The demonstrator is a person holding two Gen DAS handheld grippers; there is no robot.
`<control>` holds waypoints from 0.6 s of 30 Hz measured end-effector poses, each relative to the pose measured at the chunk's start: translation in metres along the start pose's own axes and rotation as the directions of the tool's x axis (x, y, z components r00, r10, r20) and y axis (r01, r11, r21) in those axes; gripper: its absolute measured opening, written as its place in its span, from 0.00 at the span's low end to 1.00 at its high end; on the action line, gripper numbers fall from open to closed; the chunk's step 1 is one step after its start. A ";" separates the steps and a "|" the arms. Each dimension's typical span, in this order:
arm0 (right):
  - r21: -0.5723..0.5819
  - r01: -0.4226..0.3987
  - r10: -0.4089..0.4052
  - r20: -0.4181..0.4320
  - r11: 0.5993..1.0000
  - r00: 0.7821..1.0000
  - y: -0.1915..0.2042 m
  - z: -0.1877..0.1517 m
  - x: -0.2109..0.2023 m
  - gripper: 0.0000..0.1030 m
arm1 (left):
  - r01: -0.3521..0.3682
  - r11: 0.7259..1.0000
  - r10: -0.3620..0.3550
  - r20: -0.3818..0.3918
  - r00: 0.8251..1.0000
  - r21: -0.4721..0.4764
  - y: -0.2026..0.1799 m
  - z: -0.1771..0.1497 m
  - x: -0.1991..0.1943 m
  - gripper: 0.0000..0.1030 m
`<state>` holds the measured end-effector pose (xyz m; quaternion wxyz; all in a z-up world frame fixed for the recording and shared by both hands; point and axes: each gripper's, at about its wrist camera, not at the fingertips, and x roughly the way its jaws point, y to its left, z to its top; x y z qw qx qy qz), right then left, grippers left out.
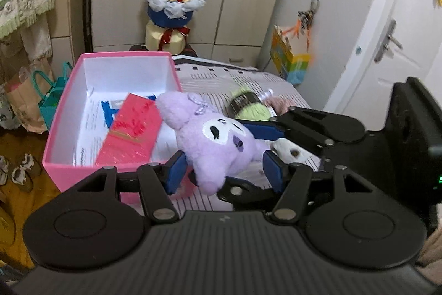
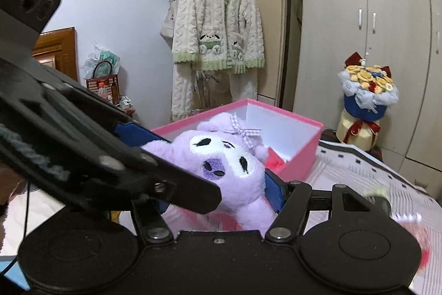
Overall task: Organize soft objects
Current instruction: 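Carry the purple plush into the pink box and open the left tool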
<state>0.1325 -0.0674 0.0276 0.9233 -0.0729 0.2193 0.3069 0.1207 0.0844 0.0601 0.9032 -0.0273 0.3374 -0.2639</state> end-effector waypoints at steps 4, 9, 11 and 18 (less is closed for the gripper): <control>0.032 -0.040 0.041 -0.033 0.999 0.999 -0.017 0.023 0.039 0.64 | -0.021 0.999 0.022 0.019 1.000 -0.039 0.029 0.025 0.012 0.57; 0.032 -0.047 0.049 -0.070 0.998 0.996 -0.030 0.038 0.080 0.63 | -0.014 0.995 0.015 0.008 1.000 -0.099 0.065 0.046 0.038 0.58; 0.041 -0.050 0.054 -0.089 0.998 0.995 -0.034 0.039 0.093 0.64 | -0.011 0.993 0.012 0.001 1.000 -0.116 0.076 0.049 0.049 0.58; 0.030 -0.047 0.052 -0.179 0.998 0.983 -0.035 0.029 0.121 0.63 | -0.006 0.983 -0.004 -0.057 0.998 -0.186 0.102 0.042 0.080 0.57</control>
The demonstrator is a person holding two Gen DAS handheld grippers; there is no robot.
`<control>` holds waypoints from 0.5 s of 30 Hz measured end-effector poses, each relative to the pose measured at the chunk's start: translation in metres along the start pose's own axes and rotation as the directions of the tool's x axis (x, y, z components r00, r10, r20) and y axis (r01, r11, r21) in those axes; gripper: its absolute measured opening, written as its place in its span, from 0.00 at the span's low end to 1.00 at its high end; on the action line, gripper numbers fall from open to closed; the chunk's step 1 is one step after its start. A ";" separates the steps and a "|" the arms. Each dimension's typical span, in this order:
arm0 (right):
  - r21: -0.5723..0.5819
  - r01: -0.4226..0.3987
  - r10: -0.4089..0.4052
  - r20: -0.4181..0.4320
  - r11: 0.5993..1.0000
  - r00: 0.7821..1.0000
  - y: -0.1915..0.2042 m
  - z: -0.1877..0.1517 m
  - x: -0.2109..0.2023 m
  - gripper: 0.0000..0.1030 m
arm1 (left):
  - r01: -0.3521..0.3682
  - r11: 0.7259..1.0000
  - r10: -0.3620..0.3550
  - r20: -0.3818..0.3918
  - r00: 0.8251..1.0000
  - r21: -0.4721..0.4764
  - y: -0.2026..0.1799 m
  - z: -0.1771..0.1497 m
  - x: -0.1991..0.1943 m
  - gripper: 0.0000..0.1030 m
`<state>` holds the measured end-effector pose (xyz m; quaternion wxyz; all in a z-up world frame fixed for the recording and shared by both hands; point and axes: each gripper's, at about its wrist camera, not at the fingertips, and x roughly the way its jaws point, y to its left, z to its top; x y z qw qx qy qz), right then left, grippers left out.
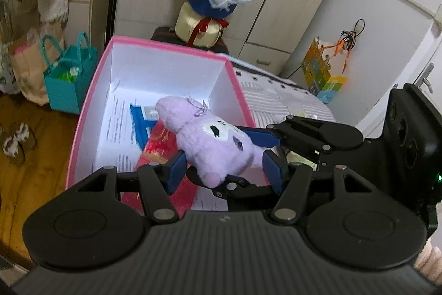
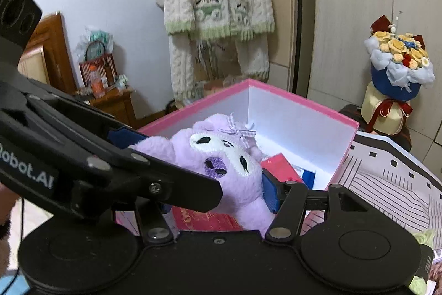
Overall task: Organize soft objects
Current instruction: 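Carry the purple plush into the pink box and open the left tool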
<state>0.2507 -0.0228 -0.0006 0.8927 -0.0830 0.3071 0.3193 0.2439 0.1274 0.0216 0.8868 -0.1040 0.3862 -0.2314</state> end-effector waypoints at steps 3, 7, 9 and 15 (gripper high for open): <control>-0.037 0.034 -0.035 -0.023 0.999 0.999 0.003 0.001 0.007 0.63 | 0.011 1.000 -0.011 -0.020 1.000 -0.026 0.009 -0.001 0.010 0.57; -0.111 0.109 -0.113 -0.033 0.988 0.993 0.009 0.000 0.012 0.63 | 0.042 0.999 -0.043 -0.030 0.999 -0.036 0.015 -0.001 0.021 0.57; -0.135 0.102 -0.109 -0.040 0.986 0.993 0.010 -0.001 0.014 0.64 | 0.047 0.998 -0.050 -0.050 0.998 -0.045 0.018 -0.002 0.028 0.57; -0.072 0.008 -0.012 -0.068 0.997 0.998 0.001 -0.008 0.012 0.67 | -0.009 1.000 0.008 -0.078 0.997 -0.021 0.017 -0.010 0.034 0.61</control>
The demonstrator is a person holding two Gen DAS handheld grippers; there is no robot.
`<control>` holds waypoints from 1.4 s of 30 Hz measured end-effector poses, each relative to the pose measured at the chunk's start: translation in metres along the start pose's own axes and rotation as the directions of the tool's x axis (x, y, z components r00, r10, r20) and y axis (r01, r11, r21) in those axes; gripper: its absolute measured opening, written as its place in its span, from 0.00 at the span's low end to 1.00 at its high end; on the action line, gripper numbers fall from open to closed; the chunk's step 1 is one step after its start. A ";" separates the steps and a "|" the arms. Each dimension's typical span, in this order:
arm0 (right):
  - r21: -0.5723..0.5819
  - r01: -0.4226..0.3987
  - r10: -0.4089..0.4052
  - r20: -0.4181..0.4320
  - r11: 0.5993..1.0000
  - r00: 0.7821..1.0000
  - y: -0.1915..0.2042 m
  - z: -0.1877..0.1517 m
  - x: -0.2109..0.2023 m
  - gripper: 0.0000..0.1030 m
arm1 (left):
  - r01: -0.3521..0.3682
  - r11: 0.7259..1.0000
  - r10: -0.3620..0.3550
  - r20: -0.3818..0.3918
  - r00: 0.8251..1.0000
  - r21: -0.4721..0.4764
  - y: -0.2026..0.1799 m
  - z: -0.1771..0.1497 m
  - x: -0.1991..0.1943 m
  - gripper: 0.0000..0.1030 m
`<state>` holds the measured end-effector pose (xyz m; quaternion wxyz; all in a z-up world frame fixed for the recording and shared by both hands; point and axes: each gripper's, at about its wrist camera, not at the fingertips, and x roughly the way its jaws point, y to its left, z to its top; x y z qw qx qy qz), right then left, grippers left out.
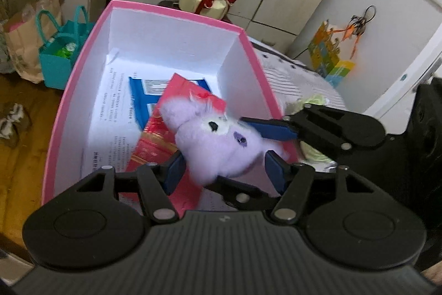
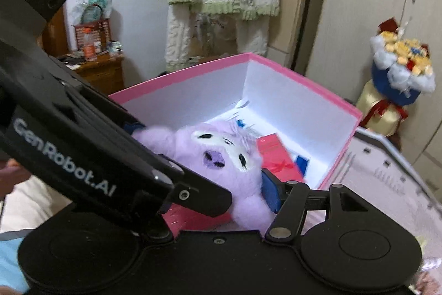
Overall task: Organize soft objects
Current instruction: 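Carry the purple plush into the pink box and open the left tool, then move the left tool back to the white-and-brown plush ball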
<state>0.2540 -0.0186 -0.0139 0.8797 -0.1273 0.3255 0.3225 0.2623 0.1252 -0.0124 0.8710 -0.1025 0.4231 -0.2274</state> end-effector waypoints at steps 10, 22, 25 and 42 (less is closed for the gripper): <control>0.153 -0.170 0.148 0.144 0.974 0.978 -0.017 -0.026 -0.065 0.73 | -0.057 0.997 0.053 0.083 0.995 0.043 -0.010 -0.015 -0.047 0.72; 0.117 -0.084 0.060 0.191 0.990 0.980 -0.006 -0.038 -0.138 0.75 | -0.073 0.991 0.054 0.160 0.986 0.116 -0.046 -0.032 -0.112 0.72; 0.105 -0.065 0.042 0.205 0.992 0.978 -0.004 -0.046 -0.161 0.78 | -0.051 0.987 0.026 0.166 0.986 0.151 -0.061 -0.039 -0.124 0.74; 0.181 0.158 -0.187 0.153 0.971 0.970 -0.022 -0.149 -0.245 0.90 | -0.004 0.914 -0.048 0.119 0.992 0.405 -0.164 -0.091 -0.109 0.88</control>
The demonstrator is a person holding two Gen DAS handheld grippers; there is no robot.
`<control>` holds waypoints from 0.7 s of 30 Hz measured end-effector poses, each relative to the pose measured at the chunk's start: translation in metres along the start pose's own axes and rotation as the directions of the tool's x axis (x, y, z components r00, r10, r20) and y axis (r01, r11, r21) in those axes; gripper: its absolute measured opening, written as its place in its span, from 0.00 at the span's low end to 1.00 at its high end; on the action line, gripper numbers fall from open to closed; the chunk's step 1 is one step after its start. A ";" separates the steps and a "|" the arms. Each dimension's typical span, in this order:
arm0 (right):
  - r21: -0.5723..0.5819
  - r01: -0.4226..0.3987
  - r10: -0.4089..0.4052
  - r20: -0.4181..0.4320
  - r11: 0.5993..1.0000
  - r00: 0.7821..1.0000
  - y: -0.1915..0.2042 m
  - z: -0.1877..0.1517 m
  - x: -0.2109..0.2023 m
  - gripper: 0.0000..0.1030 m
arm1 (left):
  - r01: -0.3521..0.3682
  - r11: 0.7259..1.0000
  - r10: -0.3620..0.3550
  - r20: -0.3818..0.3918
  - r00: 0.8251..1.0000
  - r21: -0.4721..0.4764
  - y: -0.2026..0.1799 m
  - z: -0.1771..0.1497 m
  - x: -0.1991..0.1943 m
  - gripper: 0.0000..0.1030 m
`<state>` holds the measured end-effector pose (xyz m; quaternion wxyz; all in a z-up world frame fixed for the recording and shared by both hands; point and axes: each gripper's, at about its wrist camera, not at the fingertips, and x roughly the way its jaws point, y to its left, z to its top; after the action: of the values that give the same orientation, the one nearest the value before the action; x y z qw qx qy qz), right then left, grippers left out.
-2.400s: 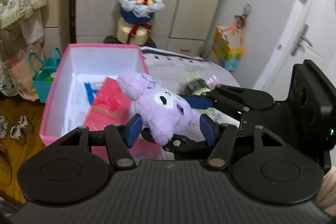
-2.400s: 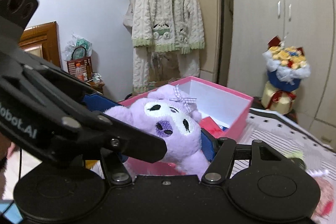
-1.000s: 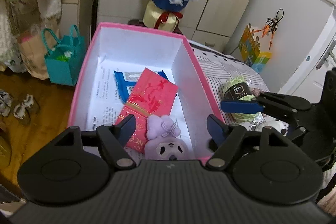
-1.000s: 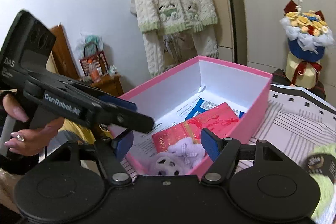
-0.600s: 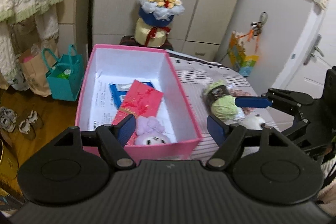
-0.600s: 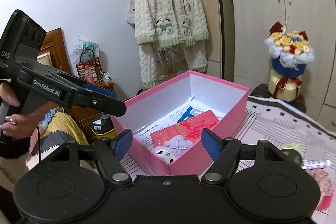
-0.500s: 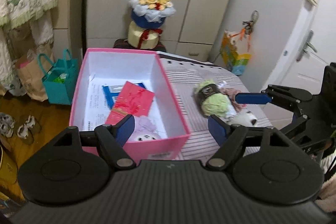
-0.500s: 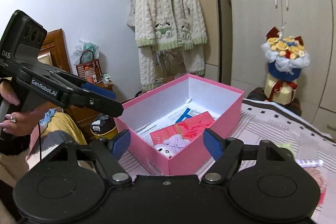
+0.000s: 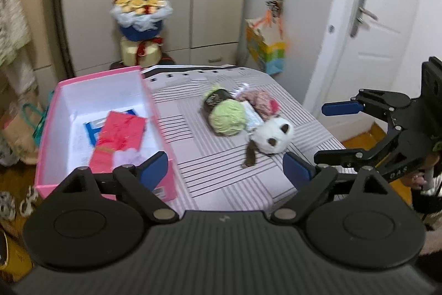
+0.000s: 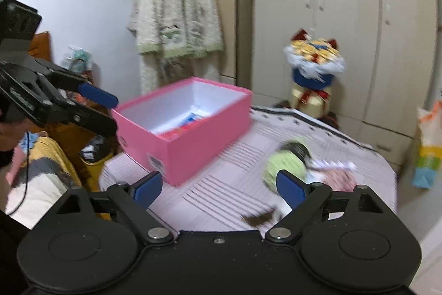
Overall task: Organize soft objects
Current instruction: 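Move the left tool back to the white-and-brown plush ball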
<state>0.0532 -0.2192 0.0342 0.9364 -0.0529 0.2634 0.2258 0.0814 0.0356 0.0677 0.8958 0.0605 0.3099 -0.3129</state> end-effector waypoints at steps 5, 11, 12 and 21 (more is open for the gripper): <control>0.062 0.030 -0.027 -0.043 0.998 0.999 -0.028 -0.029 -0.001 0.90 | 0.044 0.998 -0.042 -0.027 0.999 0.054 -0.027 0.003 0.029 0.88; 0.078 0.069 -0.065 -0.055 0.995 0.996 -0.058 -0.056 0.016 0.90 | 0.079 0.995 -0.076 -0.050 0.996 0.063 -0.045 0.008 0.069 0.88; 0.080 0.071 -0.067 -0.046 0.994 0.997 -0.062 -0.061 0.020 0.90 | 0.083 0.995 -0.080 -0.052 0.995 0.062 -0.047 0.008 0.076 0.88; 0.040 0.111 -0.110 -0.017 0.993 0.994 -0.083 -0.085 0.067 0.90 | 0.060 0.998 -0.059 -0.046 0.997 0.018 -0.047 0.007 0.142 0.89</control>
<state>0.1018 -0.2850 -0.0750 0.9464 -0.0497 0.2713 0.1679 0.1434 -0.0779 -0.0070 0.8782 0.0670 0.3287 -0.3408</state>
